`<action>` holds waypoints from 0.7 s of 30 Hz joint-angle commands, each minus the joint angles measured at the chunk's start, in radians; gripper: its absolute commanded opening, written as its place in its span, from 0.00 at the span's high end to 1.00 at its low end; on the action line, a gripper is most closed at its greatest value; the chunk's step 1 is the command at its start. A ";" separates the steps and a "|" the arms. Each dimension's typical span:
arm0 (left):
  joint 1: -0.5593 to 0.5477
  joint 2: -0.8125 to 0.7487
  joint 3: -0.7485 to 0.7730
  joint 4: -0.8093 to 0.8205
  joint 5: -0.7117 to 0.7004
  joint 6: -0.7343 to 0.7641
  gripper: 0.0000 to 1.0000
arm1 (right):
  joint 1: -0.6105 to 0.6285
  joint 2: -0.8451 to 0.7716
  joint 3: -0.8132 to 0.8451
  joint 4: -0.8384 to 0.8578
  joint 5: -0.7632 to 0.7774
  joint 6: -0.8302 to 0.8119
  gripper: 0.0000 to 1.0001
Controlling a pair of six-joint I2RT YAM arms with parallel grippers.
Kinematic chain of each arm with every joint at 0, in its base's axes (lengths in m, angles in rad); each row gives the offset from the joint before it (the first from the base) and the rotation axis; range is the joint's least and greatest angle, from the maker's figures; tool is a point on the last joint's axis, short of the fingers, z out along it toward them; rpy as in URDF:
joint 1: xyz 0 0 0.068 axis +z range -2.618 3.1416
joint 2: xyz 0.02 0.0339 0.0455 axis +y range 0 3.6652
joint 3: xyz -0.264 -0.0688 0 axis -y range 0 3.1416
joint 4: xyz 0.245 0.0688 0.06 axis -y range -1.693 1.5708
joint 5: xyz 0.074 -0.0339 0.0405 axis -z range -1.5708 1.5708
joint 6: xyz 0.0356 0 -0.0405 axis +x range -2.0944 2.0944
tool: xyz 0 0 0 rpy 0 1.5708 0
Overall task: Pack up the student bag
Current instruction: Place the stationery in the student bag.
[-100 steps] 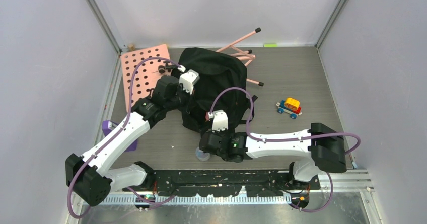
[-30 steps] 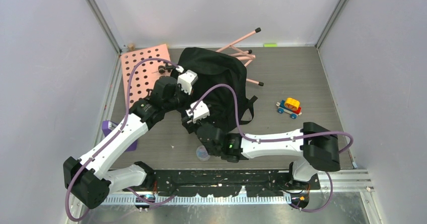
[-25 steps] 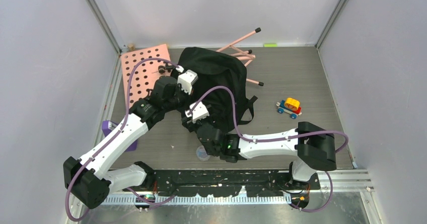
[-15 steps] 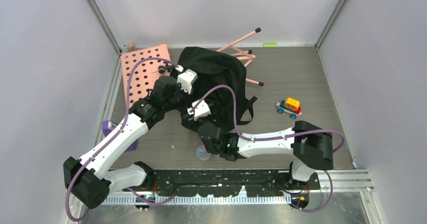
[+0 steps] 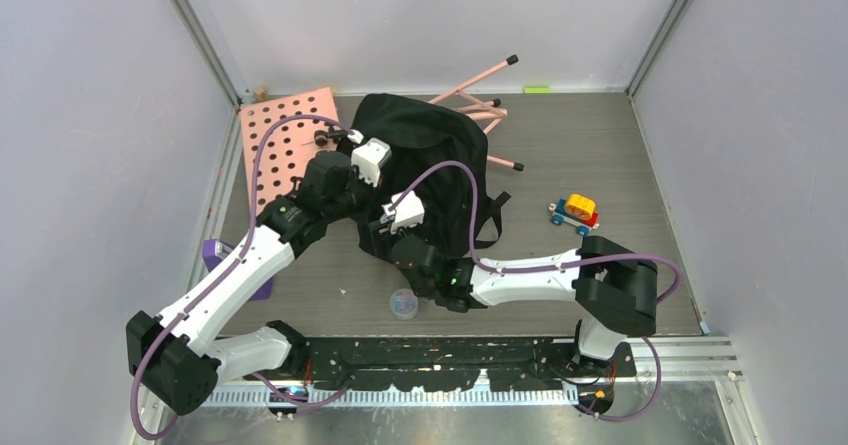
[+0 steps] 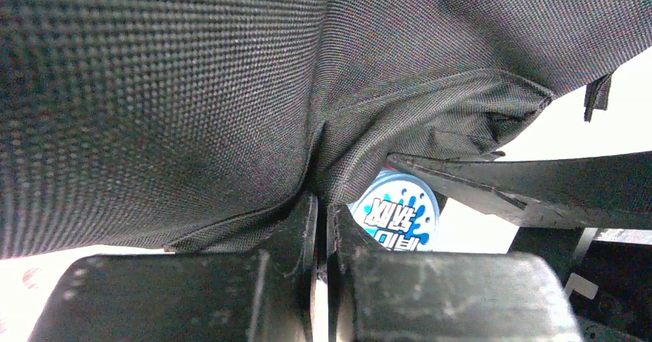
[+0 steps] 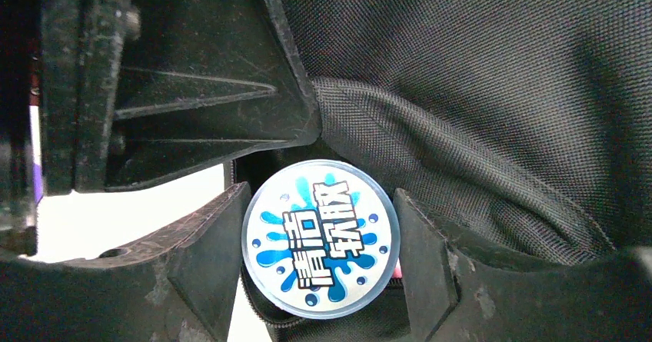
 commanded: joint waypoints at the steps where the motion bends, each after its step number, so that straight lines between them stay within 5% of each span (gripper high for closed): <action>1: 0.005 -0.057 0.032 0.079 0.014 -0.017 1.00 | -0.030 -0.021 0.004 -0.017 0.022 0.050 0.56; 10: 0.005 -0.055 0.031 0.077 0.011 -0.016 1.00 | -0.031 -0.116 0.052 -0.209 -0.061 0.031 0.21; 17: 0.005 -0.059 0.031 0.078 0.012 -0.017 1.00 | -0.040 -0.244 0.063 -0.399 -0.216 0.043 0.14; 21: 0.005 -0.059 0.031 0.078 0.015 -0.017 1.00 | -0.071 -0.260 0.093 -0.512 -0.441 0.014 0.16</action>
